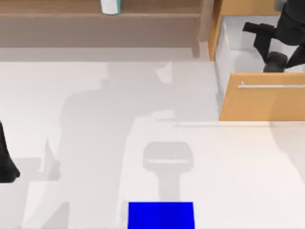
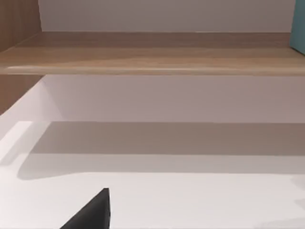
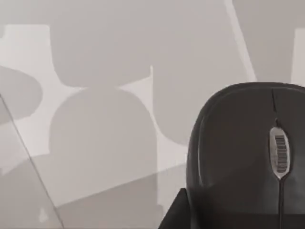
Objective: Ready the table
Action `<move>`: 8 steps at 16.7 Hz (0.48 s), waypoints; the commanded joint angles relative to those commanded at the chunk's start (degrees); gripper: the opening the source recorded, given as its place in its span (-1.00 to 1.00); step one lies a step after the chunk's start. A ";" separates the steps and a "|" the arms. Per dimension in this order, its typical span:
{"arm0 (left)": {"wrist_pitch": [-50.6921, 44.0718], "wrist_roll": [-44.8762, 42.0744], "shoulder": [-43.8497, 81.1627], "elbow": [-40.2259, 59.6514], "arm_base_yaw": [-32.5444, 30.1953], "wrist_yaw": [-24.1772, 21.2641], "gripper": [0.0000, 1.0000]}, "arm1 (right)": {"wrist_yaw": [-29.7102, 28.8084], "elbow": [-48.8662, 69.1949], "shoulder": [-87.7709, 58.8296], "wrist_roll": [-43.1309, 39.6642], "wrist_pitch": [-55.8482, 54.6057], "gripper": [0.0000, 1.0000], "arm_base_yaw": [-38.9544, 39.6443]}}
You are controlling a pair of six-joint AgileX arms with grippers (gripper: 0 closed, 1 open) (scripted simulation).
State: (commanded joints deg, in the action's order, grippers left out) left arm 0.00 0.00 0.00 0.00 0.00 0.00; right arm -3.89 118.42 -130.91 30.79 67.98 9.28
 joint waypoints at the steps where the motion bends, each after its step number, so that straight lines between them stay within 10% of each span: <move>1: 0.00 0.00 0.00 0.00 0.00 0.00 1.00 | -0.03 -0.63 2.03 0.67 -0.40 -1.00 0.61; 8: 0.00 0.00 0.00 0.00 0.00 0.00 1.00 | 0.51 -7.28 15.24 8.62 -6.35 -1.00 10.96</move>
State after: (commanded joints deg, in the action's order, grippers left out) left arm 0.00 0.00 0.00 0.00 0.00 0.00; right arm -3.38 111.13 -115.67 39.42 61.63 20.24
